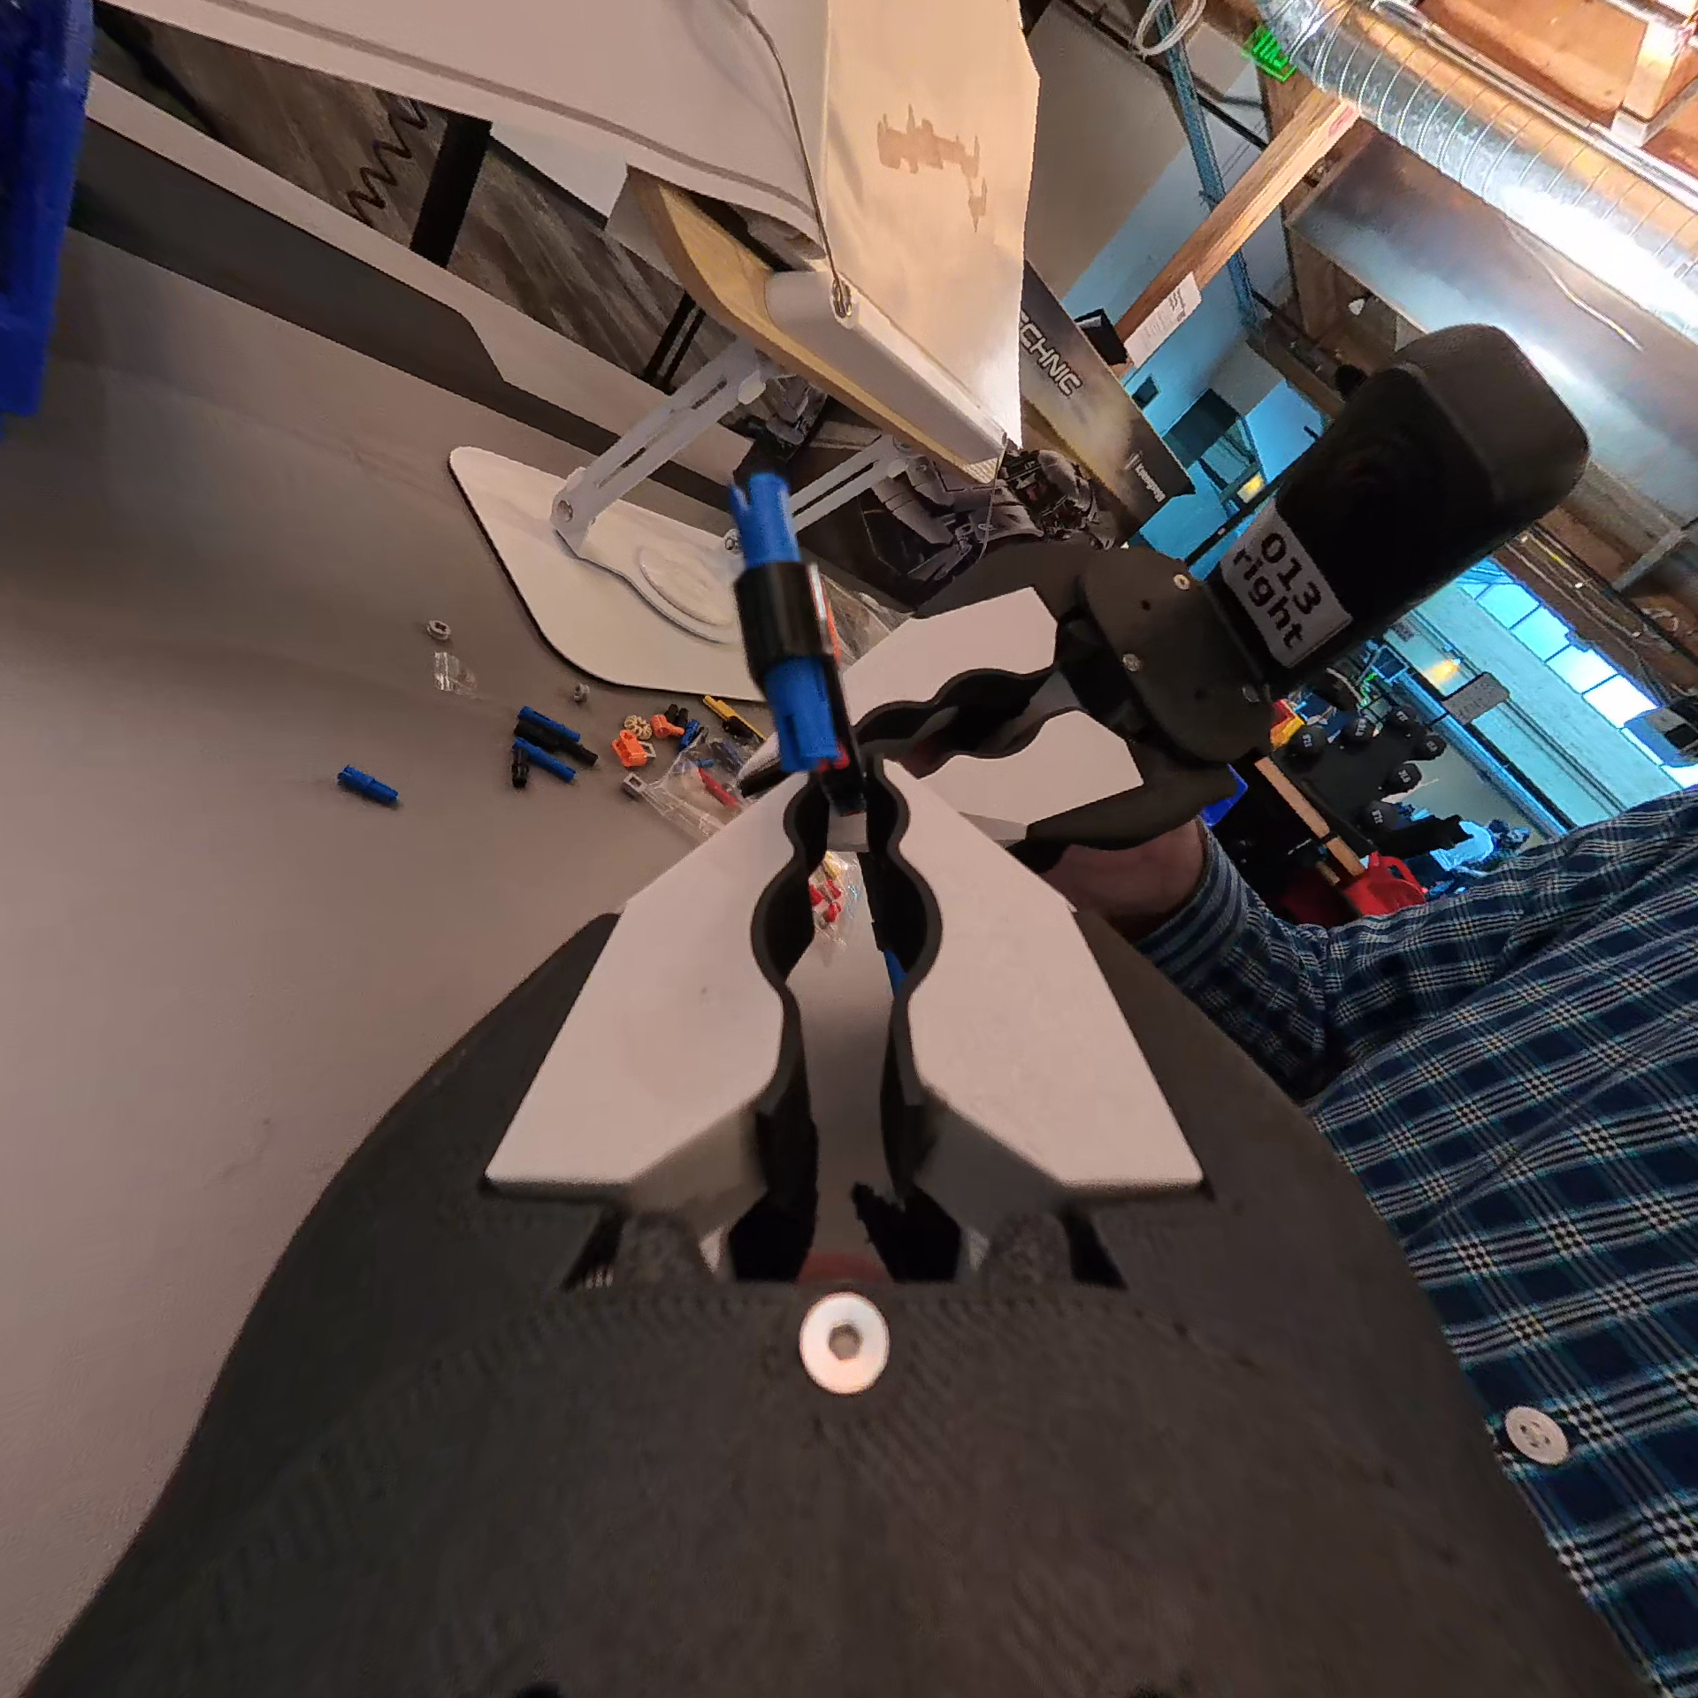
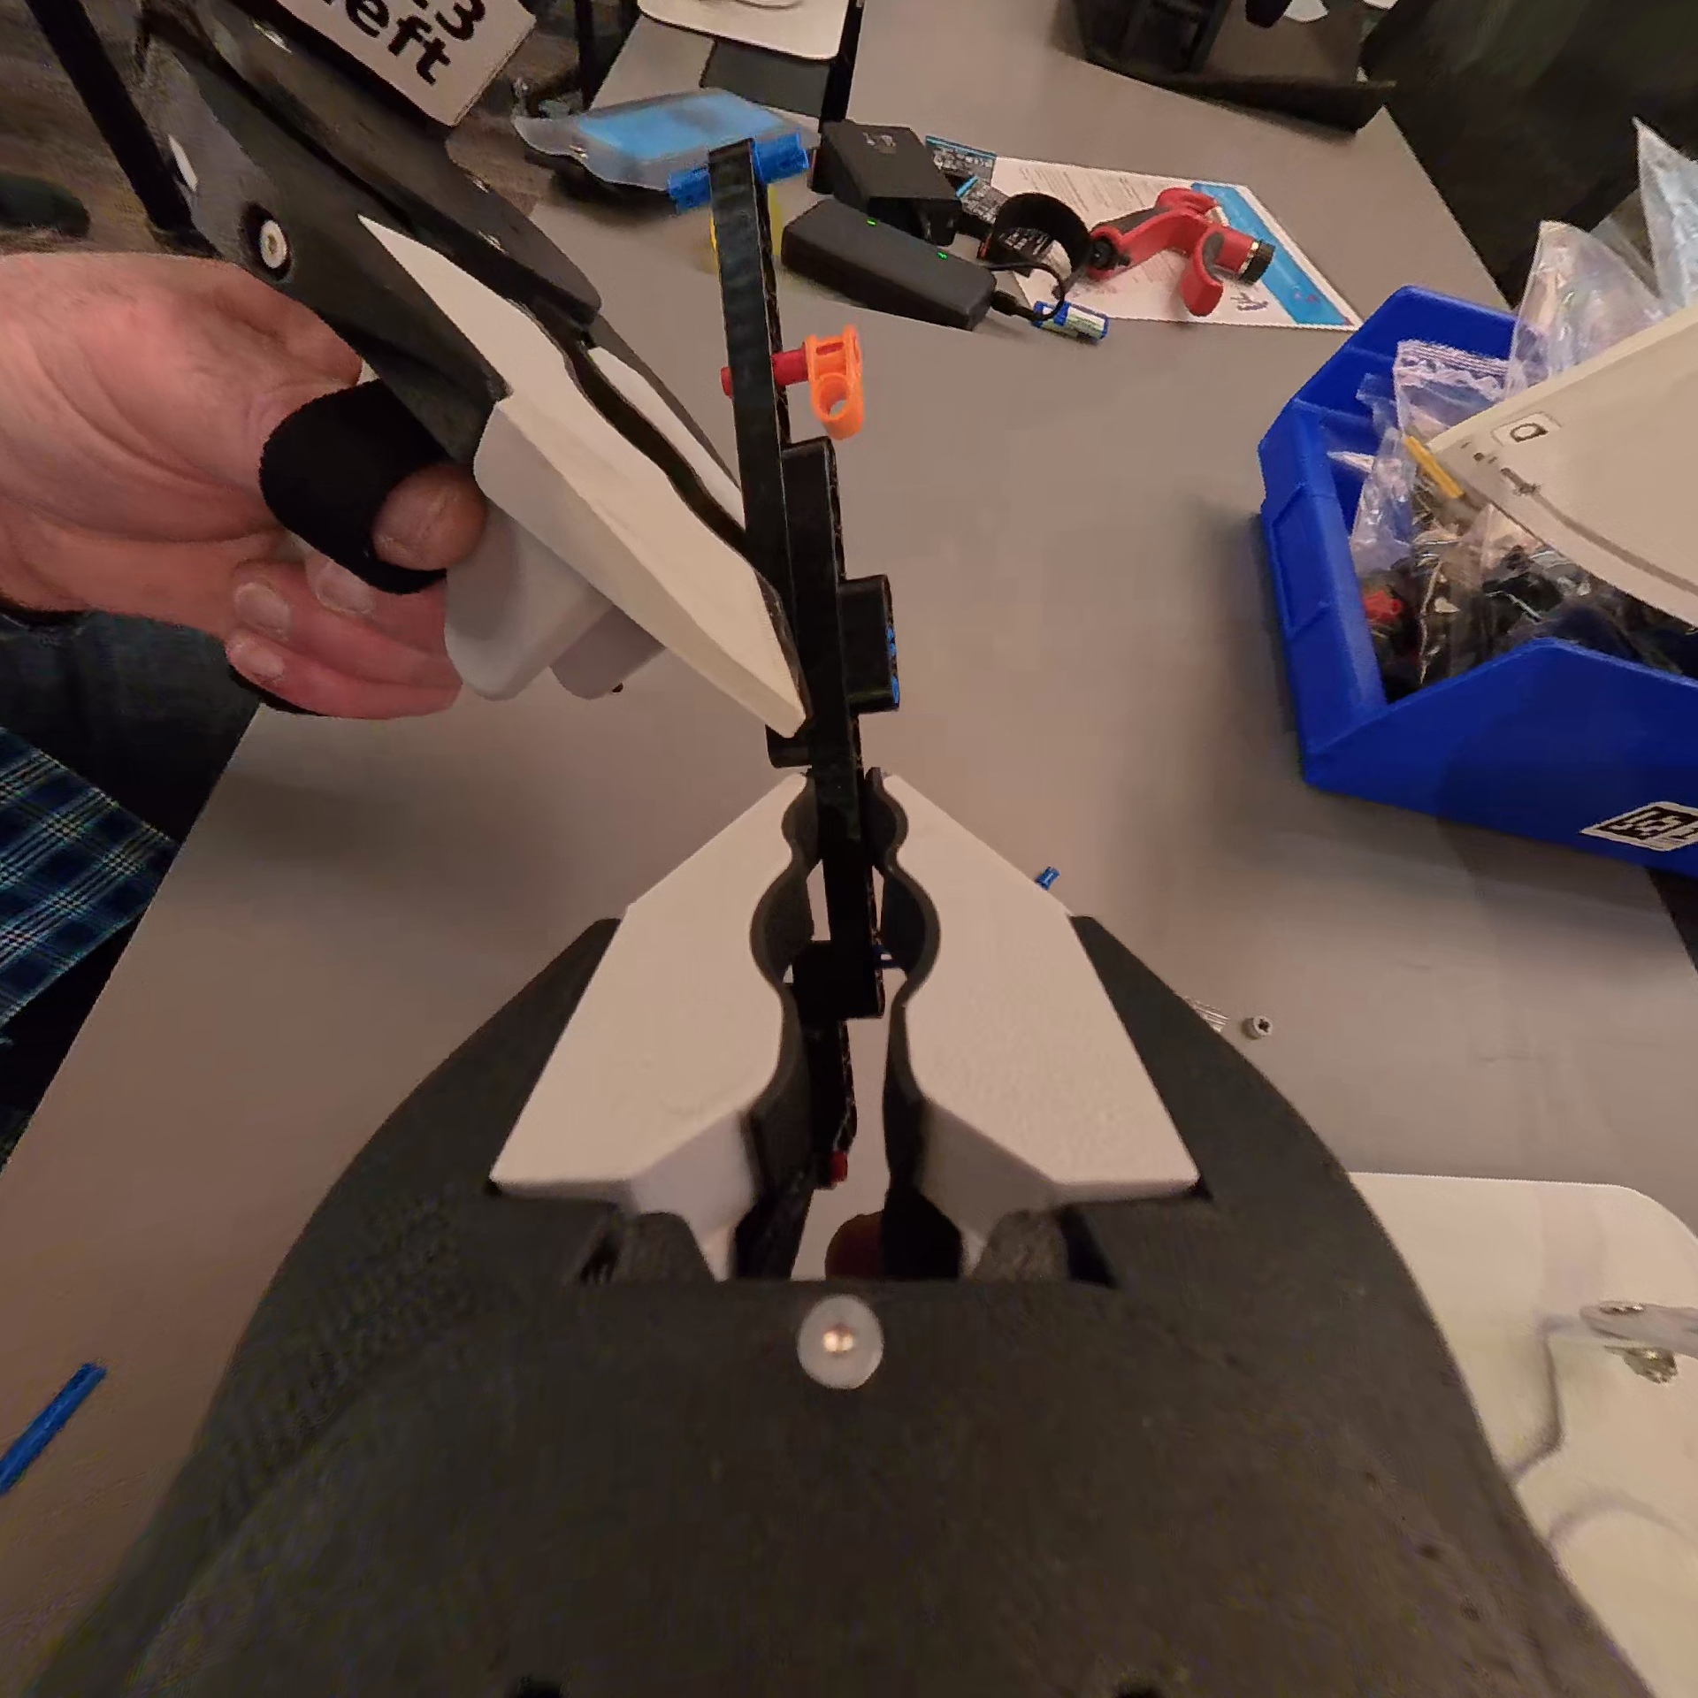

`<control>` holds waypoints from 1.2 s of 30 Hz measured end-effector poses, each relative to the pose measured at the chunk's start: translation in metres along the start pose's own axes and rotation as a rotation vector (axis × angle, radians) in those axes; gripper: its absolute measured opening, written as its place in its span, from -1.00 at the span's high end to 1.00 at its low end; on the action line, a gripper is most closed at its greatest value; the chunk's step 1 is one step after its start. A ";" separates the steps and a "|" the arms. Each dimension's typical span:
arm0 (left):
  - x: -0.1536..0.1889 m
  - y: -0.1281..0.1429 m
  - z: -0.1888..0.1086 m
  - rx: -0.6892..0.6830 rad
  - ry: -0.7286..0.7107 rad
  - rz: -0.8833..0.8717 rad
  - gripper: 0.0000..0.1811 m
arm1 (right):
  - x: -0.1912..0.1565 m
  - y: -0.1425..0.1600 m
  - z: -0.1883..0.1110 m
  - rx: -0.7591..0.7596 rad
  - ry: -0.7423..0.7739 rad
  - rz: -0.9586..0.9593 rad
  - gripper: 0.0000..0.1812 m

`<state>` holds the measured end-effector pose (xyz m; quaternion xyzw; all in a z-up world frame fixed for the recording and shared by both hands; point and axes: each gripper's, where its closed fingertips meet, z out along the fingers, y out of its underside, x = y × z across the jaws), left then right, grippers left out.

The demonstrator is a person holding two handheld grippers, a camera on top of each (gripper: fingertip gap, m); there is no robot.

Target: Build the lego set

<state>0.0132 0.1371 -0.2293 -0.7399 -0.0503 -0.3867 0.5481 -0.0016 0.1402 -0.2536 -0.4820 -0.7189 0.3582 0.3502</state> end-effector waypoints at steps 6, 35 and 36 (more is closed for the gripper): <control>0.000 0.000 0.000 -0.001 0.012 -0.014 0.93 | 0.001 0.000 0.000 -0.009 0.026 -0.045 0.94; 0.001 0.007 0.007 -0.019 0.006 -0.003 0.93 | 0.002 0.003 -0.001 -0.005 0.038 -0.106 0.95; 0.001 0.007 0.006 -0.020 0.003 0.004 0.93 | 0.001 0.003 -0.001 -0.002 0.029 -0.100 0.95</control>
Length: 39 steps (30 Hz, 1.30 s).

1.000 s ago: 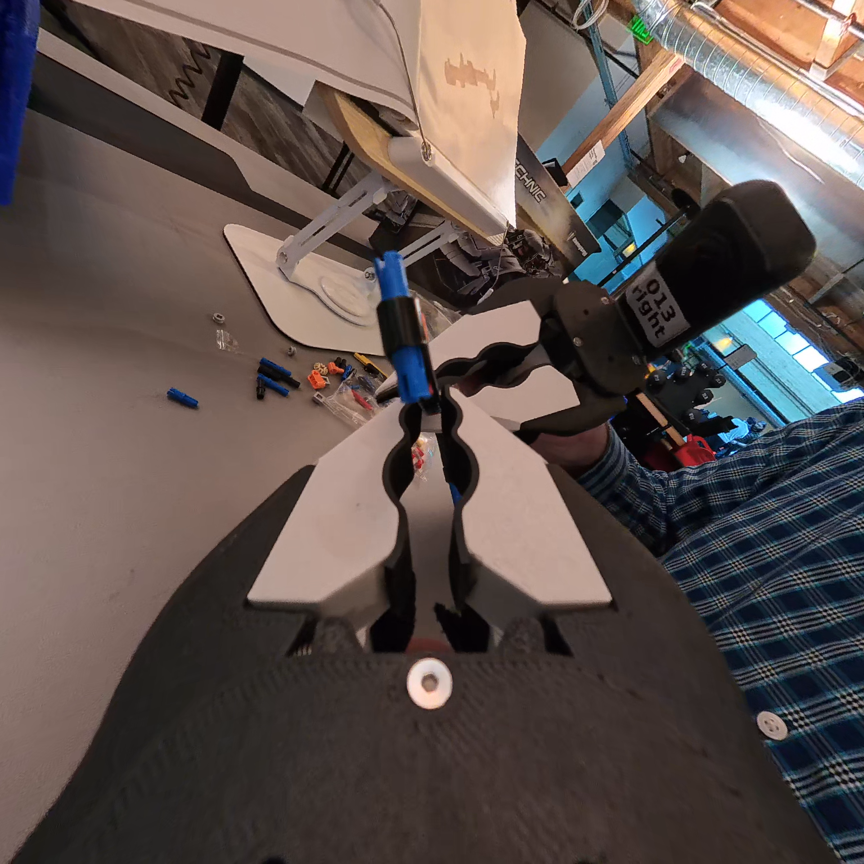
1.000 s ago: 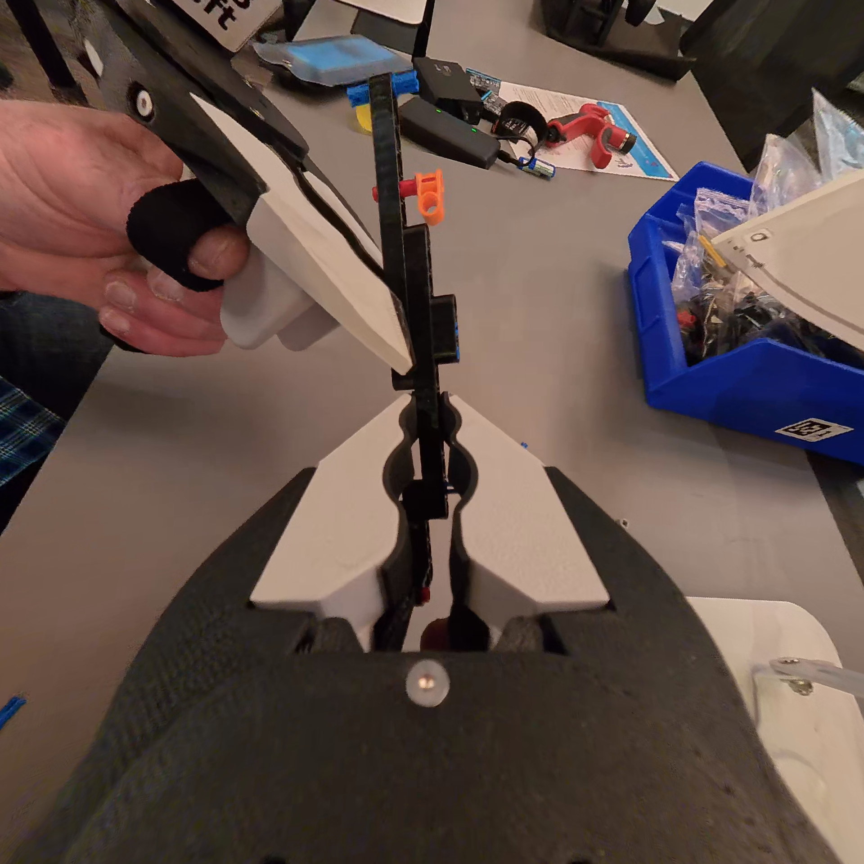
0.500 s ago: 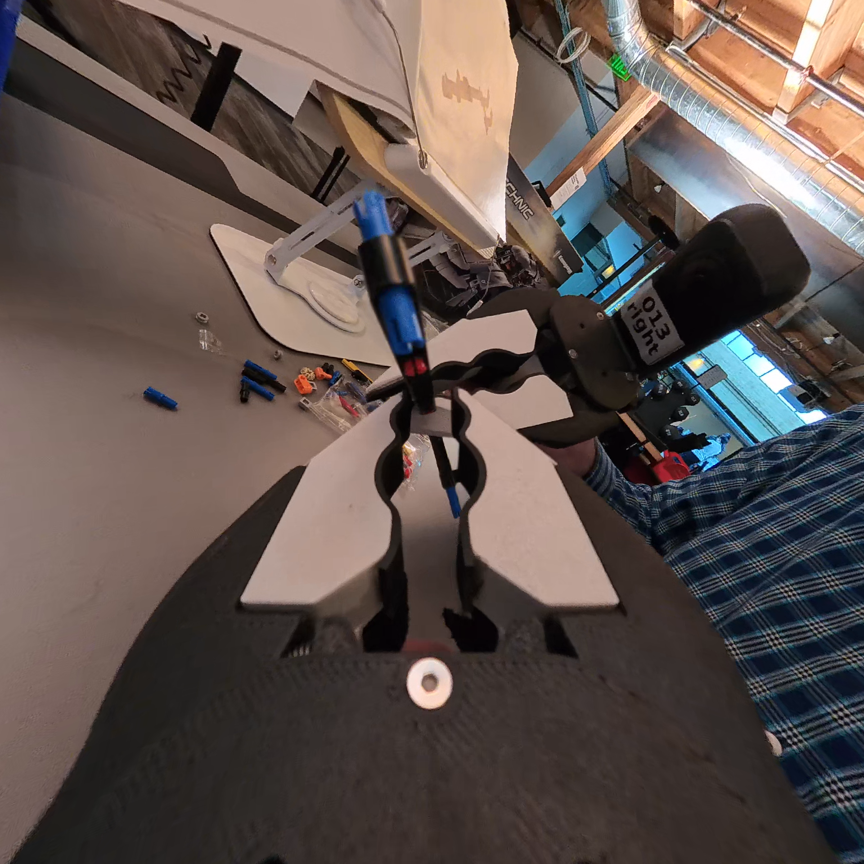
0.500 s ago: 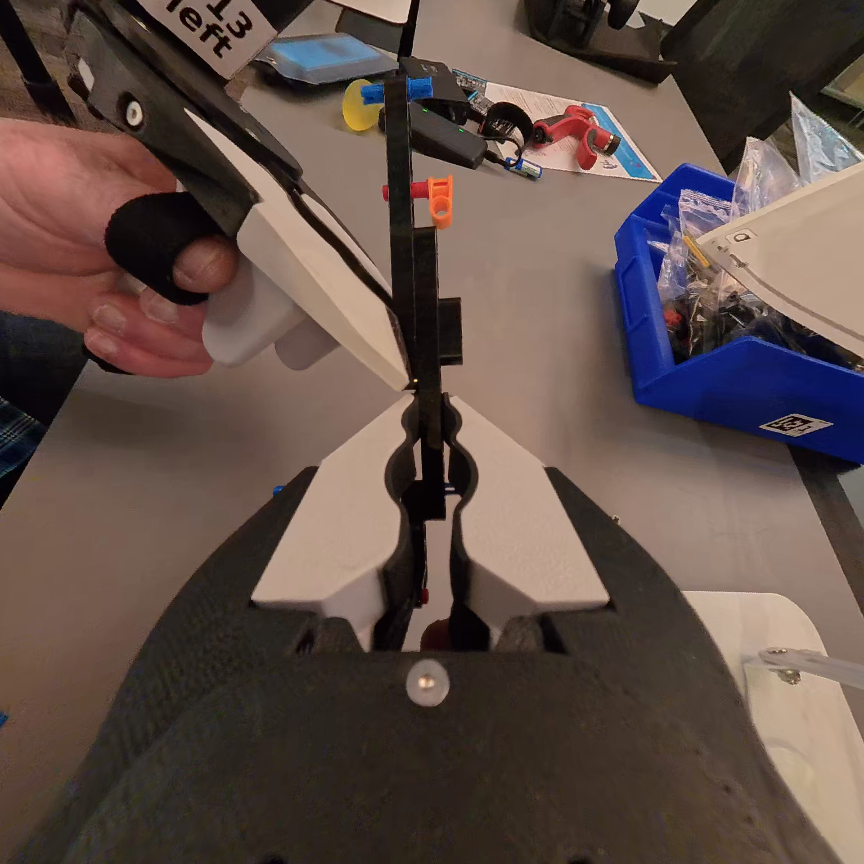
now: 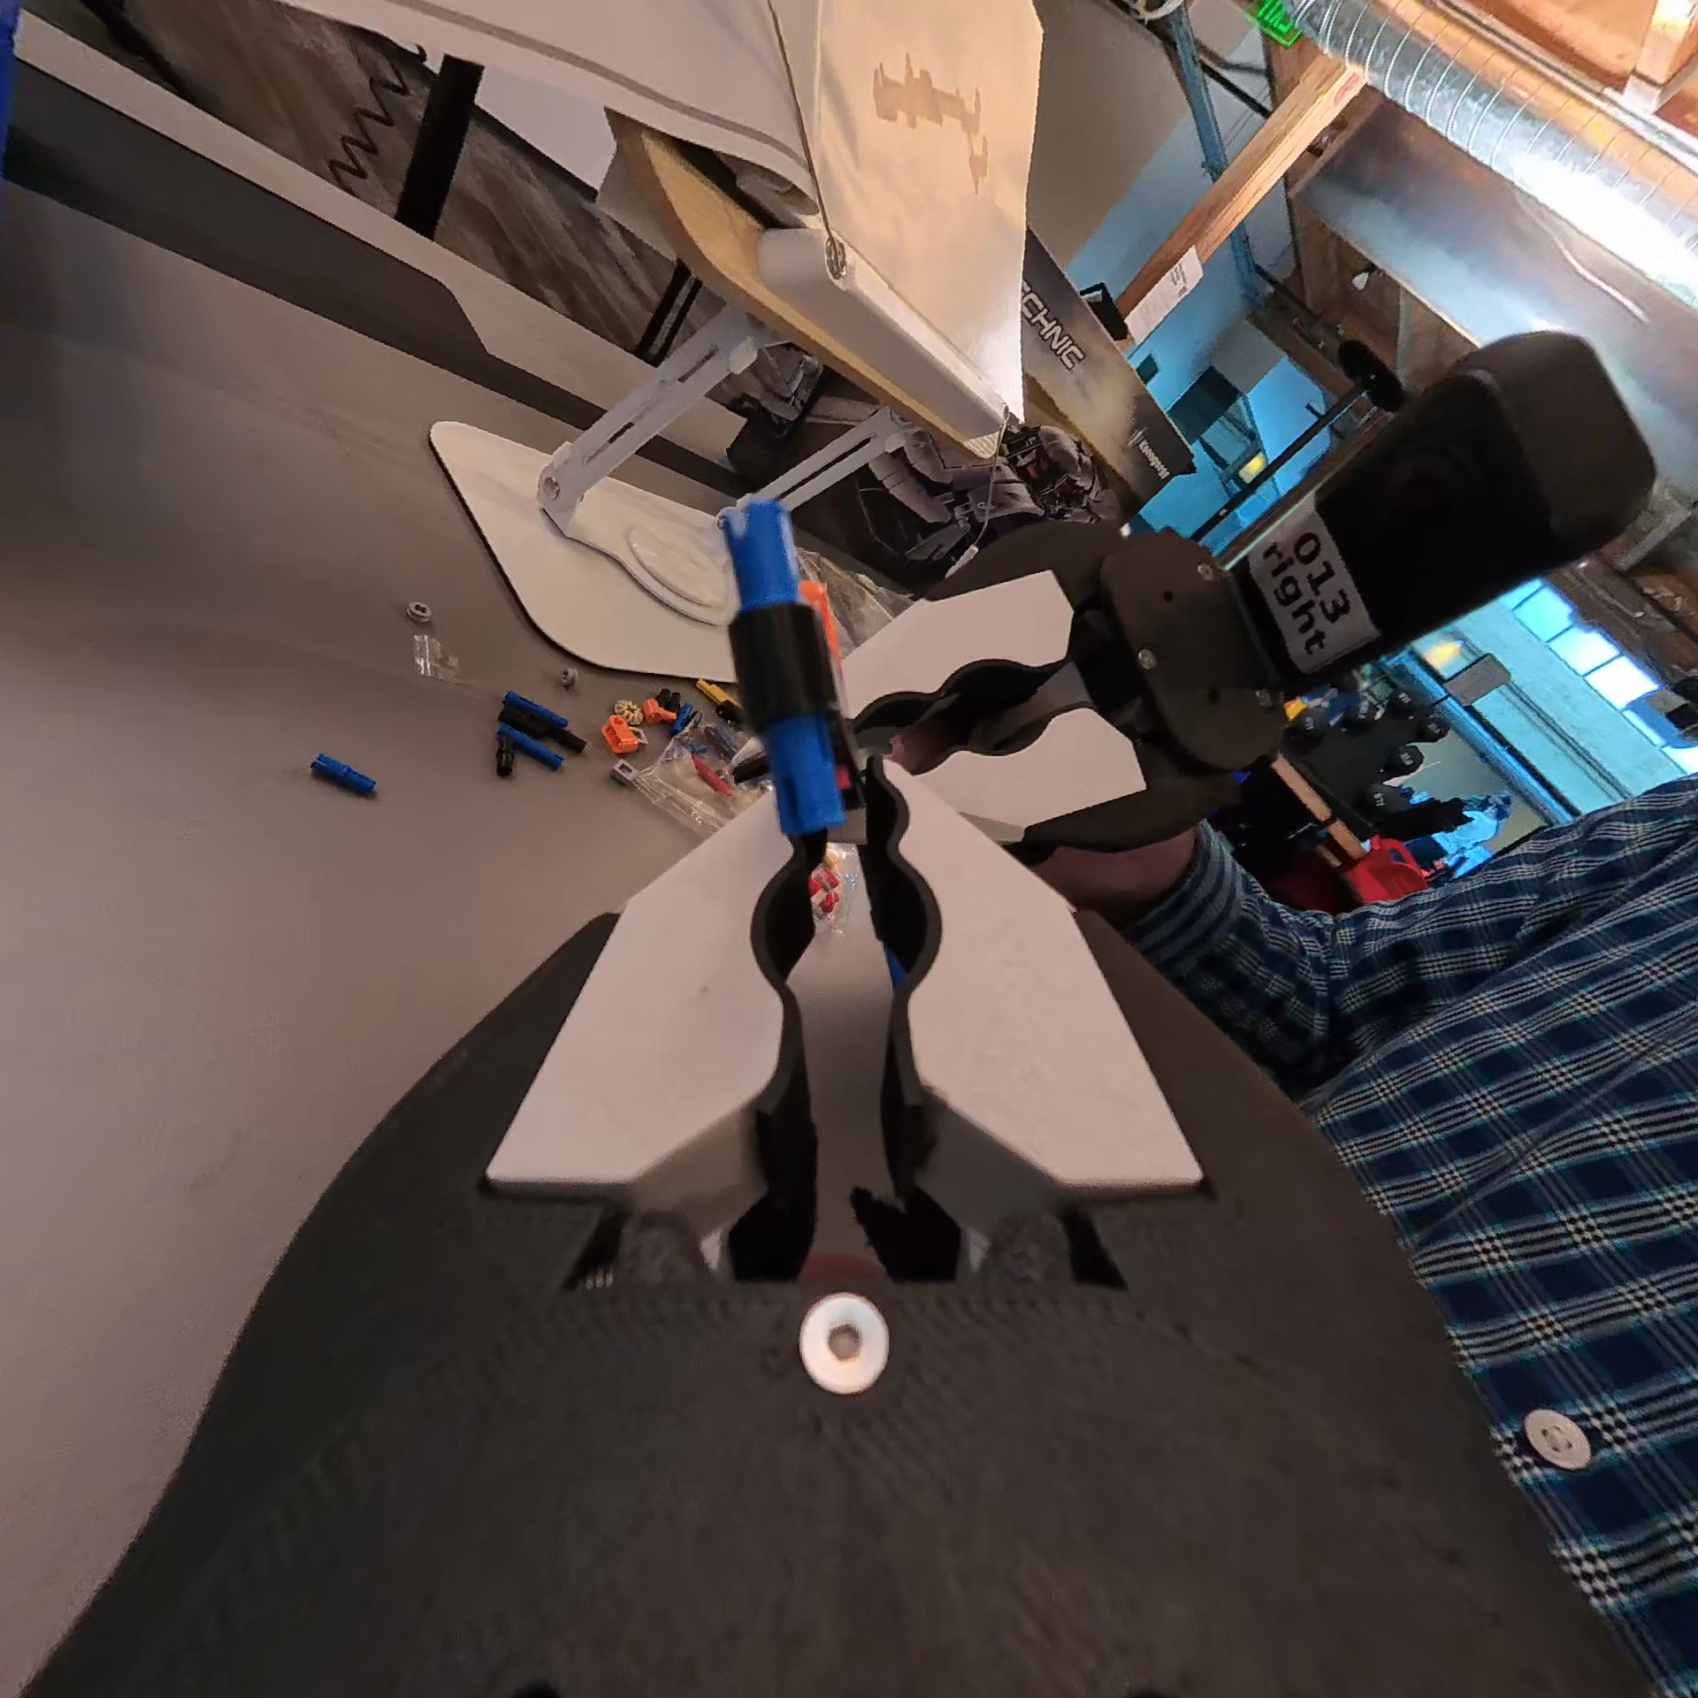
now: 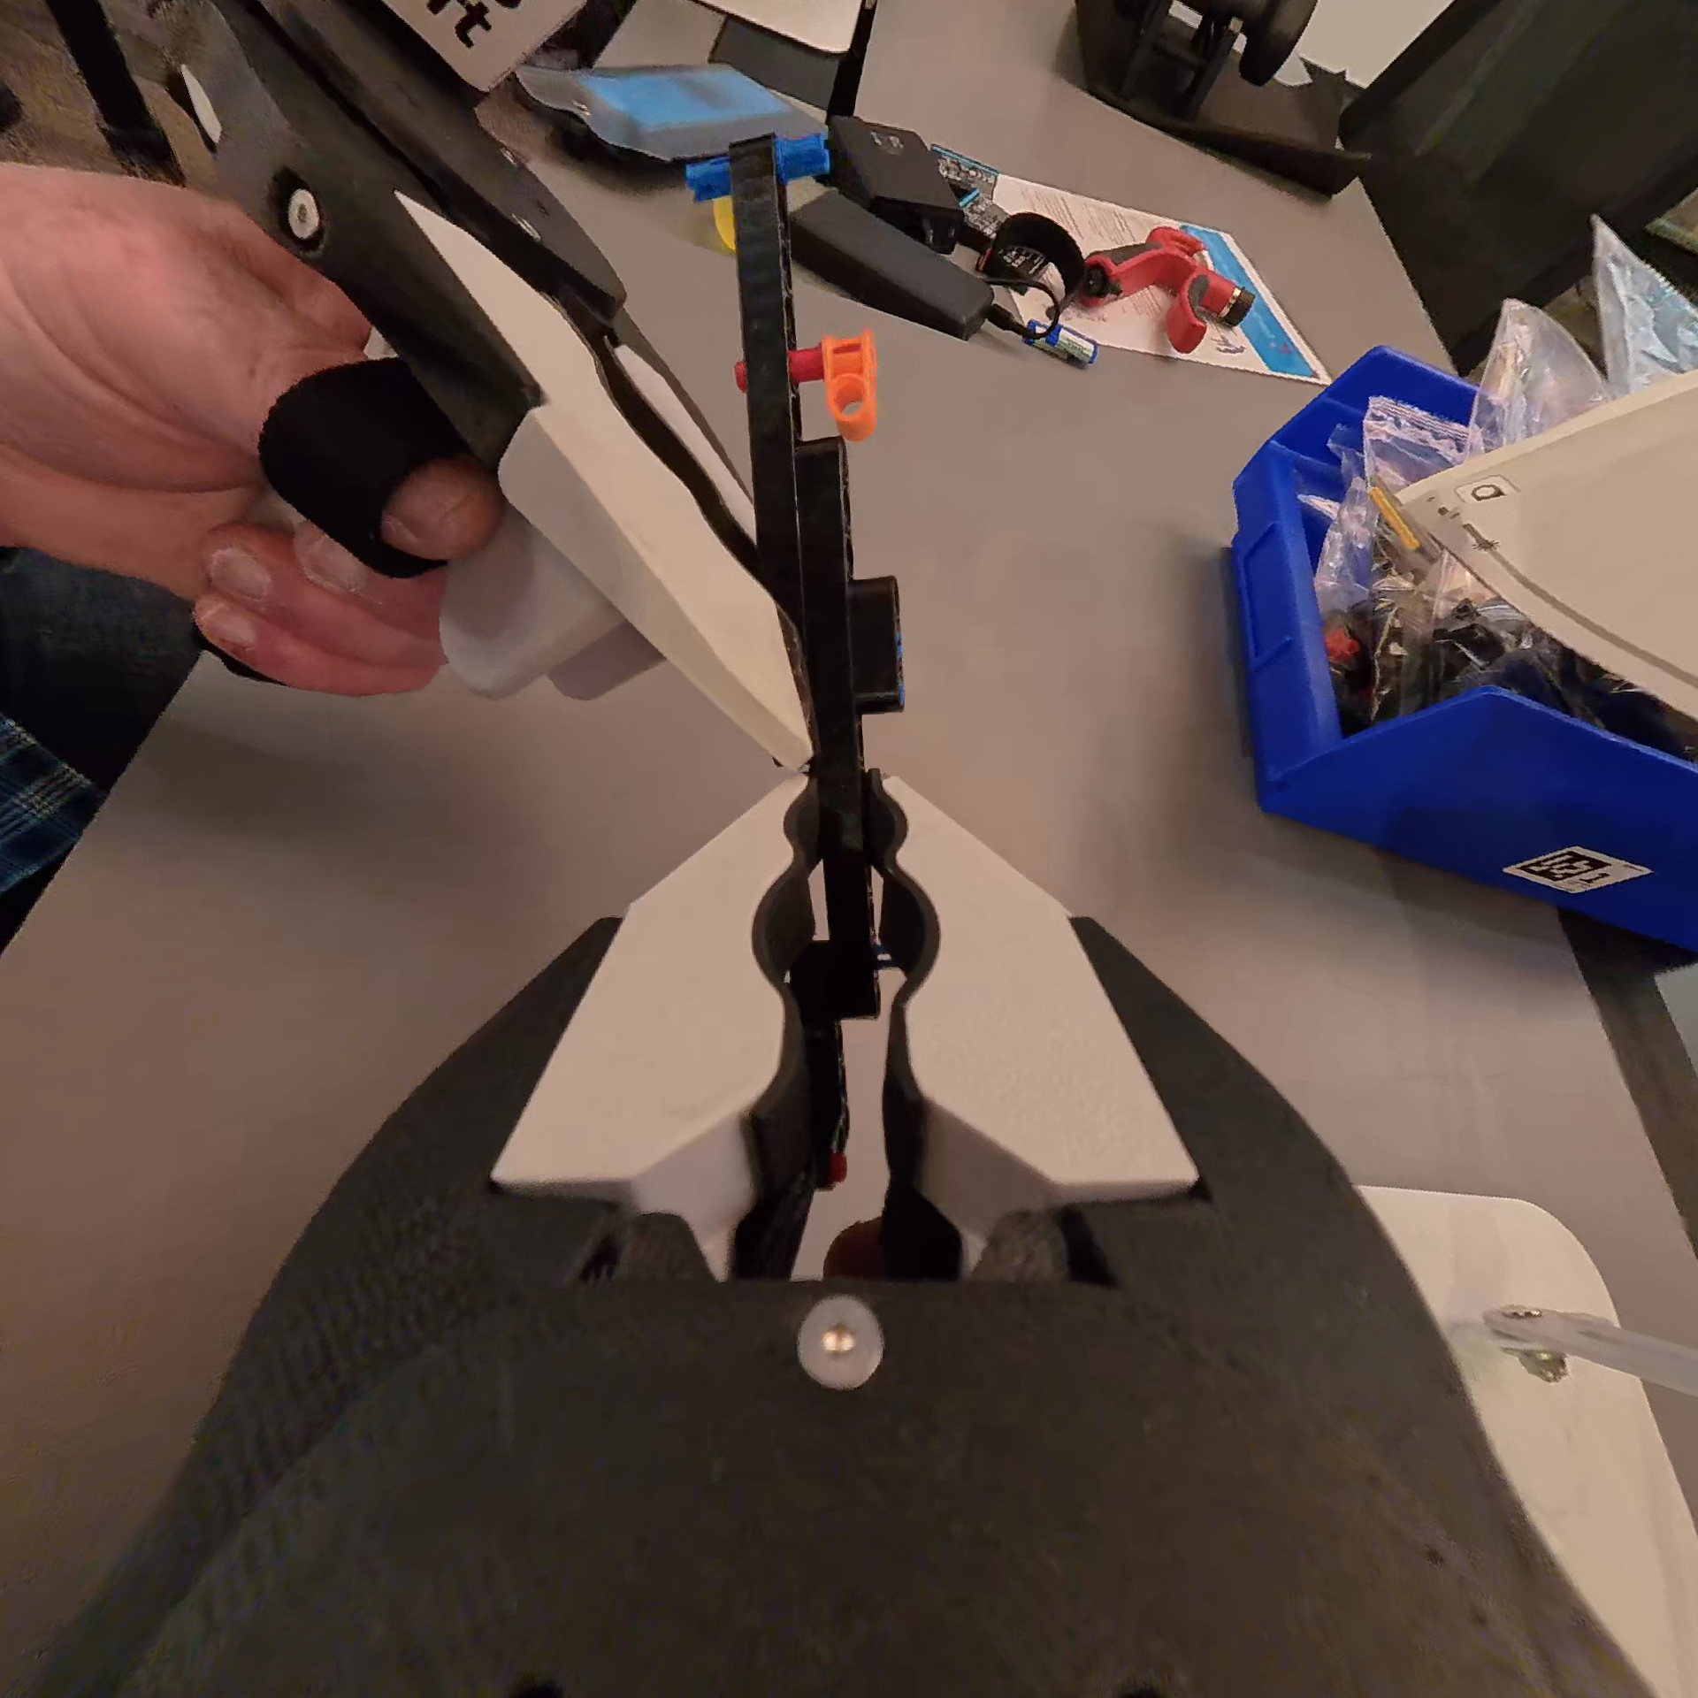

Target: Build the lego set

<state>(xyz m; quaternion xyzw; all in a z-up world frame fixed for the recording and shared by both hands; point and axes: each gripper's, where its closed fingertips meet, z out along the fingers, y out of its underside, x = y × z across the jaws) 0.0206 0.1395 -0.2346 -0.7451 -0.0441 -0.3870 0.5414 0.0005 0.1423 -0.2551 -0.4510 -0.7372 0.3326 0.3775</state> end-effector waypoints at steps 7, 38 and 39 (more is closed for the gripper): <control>0.002 0.007 -0.002 -0.059 -0.019 0.051 0.93 | -0.007 0.003 -0.001 -0.005 -0.075 0.037 0.94; -0.010 0.008 -0.006 0.003 -0.023 -0.125 0.94 | -0.013 0.012 -0.003 -0.075 -0.083 -0.133 0.81; -0.011 0.008 -0.006 0.007 -0.026 -0.131 0.94 | -0.013 0.012 -0.002 -0.078 -0.077 -0.138 0.80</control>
